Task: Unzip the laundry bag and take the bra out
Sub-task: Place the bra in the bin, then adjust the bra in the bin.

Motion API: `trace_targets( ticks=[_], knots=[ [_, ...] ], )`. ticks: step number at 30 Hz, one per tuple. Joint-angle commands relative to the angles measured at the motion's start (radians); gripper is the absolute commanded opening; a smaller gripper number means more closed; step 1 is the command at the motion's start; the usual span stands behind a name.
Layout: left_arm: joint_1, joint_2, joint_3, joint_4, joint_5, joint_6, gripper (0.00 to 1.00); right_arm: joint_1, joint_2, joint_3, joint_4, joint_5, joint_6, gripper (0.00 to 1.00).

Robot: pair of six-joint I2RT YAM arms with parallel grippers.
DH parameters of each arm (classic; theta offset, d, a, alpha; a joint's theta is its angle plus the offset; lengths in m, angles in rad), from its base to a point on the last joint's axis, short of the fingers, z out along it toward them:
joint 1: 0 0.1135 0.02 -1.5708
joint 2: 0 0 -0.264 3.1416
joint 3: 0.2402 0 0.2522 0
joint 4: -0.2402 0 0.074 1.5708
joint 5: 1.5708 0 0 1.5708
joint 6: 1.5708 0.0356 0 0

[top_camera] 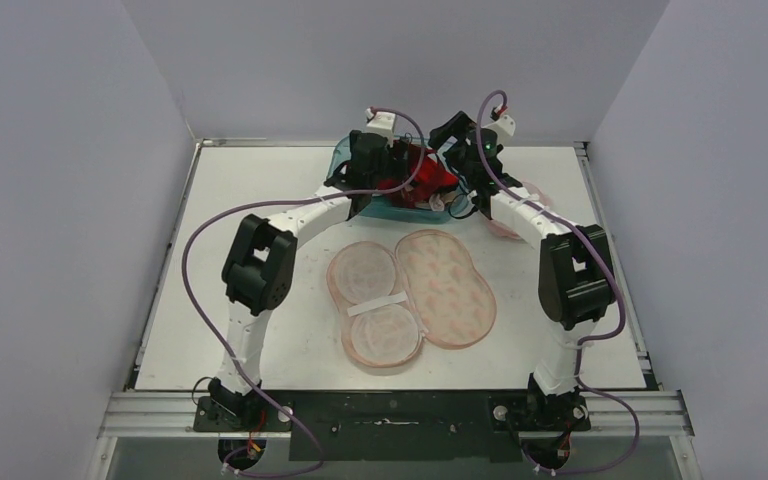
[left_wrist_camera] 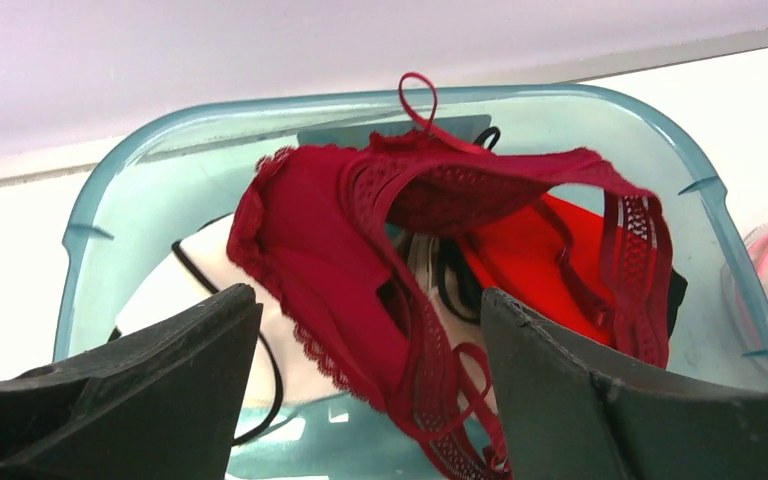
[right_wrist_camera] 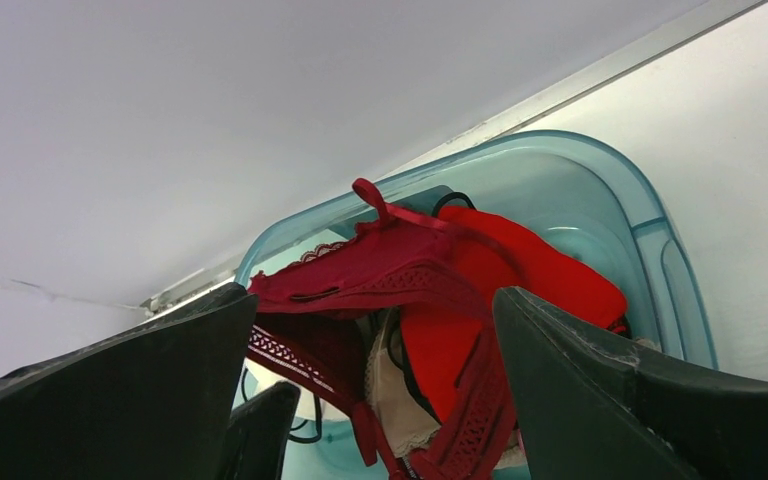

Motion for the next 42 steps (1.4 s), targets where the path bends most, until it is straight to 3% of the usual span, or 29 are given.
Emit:
trace_targets(
  ticks=[1,8,13,17,21,28,35,42],
  knots=[
    [-0.007,0.078,0.125,-0.038,0.002,0.05,0.76,-0.013,-0.003,0.045,0.067,-0.036,0.014,0.92],
    [-0.015,0.153,0.194,-0.086,-0.009,0.064,0.64,-0.029,0.016,0.061,0.06,-0.078,0.03,0.93],
    [-0.012,0.159,0.182,-0.077,-0.044,0.096,0.49,-0.04,0.037,0.08,0.05,-0.095,0.053,0.93],
    [-0.011,0.145,0.152,-0.039,-0.059,0.155,0.28,-0.044,0.062,0.099,0.039,-0.126,0.091,0.96],
    [-0.012,0.118,0.115,0.009,-0.061,0.217,0.01,-0.049,0.094,0.126,0.015,-0.152,0.126,0.98],
    [-0.014,0.022,-0.027,0.197,-0.035,0.331,0.0,-0.057,0.142,0.14,0.014,-0.211,0.216,0.93],
    [-0.018,-0.04,-0.086,0.27,-0.015,0.398,0.0,-0.063,0.182,0.16,0.007,-0.259,0.271,0.84],
    [-0.027,-0.042,-0.111,0.288,-0.019,0.429,0.0,-0.063,0.215,0.176,0.031,-0.31,0.315,0.68]
  ],
)
